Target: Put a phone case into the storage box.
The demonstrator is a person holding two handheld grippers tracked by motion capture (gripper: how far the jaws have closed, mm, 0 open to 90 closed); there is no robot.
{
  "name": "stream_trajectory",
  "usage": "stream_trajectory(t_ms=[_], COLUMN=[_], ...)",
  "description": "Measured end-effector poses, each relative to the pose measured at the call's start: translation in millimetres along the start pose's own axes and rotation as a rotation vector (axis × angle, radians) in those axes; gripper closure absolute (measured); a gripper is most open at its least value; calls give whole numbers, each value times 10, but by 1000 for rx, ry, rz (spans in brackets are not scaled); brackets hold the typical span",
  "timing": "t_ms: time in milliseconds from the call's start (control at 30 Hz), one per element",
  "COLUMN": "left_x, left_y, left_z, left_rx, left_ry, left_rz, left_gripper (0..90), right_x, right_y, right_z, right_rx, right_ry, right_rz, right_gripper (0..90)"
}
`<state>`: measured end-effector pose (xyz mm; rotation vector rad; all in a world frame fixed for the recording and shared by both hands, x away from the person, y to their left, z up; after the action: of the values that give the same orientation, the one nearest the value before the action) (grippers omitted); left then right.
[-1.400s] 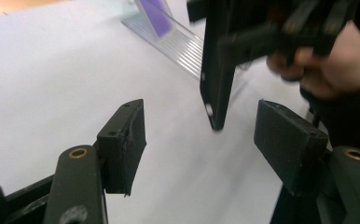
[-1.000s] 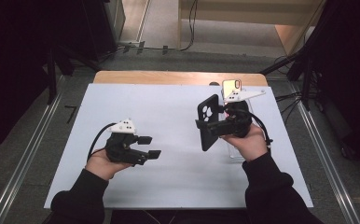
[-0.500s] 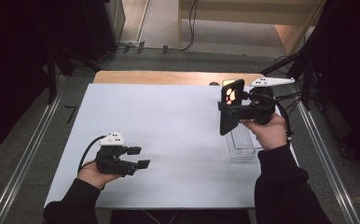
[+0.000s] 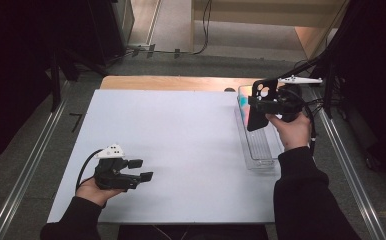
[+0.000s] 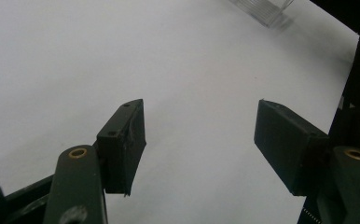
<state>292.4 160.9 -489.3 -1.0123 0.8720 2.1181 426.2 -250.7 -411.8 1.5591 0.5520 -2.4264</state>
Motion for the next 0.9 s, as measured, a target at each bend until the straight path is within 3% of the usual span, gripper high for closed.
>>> stream_trajectory(t_ms=[133, 300, 467, 633, 800, 900], left_x=[25, 34, 26, 16, 13, 21], left_y=[-22, -26, -24, -20, -15, -15], left_z=[10, 4, 10, 7, -8, -20], left_rx=[-10, 6, 4, 21, 28, 29], left_ry=[-13, -11, -6, 8, 1, -4], left_rz=[7, 27, 25, 40, 38, 43], left_gripper=[342, 342, 342, 342, 342, 342], right_x=[81, 196, 315, 391, 459, 452], right_y=[136, 207, 303, 374, 457, 484], right_z=[-165, -353, -575, -762, -923, -977], right_rx=[53, 65, 133, 149, 182, 202], right_ry=[-22, -45, -79, -88, -119, -110], right_rz=[-4, -41, -36, -73, -75, -67], right_gripper=[126, 126, 126, 126, 125, 125])
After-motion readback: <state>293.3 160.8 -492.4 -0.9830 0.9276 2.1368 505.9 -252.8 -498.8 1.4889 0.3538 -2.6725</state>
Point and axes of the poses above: each handheld gripper's, and its own axes: z roughly backward along the jaws, x roughly out of its underside, y roughly to its right, the point moved 7 cm from there along -z, roughly forward along the jaws, and after that the axes turned 11 degrees about y, right-handed, at the moved point
